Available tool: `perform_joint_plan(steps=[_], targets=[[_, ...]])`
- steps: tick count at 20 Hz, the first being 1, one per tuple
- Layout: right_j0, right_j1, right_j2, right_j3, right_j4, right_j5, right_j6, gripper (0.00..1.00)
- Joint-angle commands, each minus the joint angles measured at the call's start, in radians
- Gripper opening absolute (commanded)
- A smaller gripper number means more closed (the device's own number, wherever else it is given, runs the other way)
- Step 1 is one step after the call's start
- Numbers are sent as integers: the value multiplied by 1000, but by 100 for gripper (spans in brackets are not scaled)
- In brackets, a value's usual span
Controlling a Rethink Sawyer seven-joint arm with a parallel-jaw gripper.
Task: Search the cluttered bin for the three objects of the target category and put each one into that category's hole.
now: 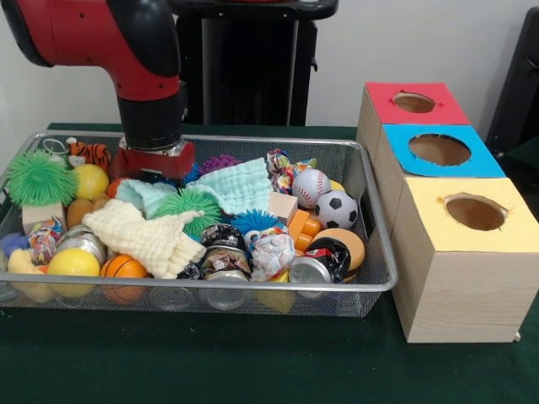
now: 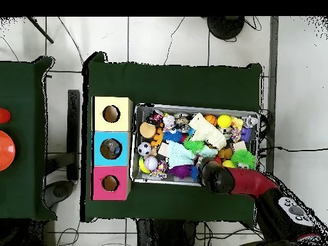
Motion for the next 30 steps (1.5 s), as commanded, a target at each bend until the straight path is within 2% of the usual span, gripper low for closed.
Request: perform_joint_plan(steps=[1,5,10,14,19,23,30], targets=[[41,62,44,-70,-39,-55,19,0],[25,-26,53,-5,-3,24,11,0],[-8,-90,91,38,37,95,-14,0],[8,-186,100,92,92,182,-8,0],[12,-252,106,125,137,255,-15,0],[36,-344,90,144,169,330,-19,0],[86,-419,81,170,254,429,27,0]])
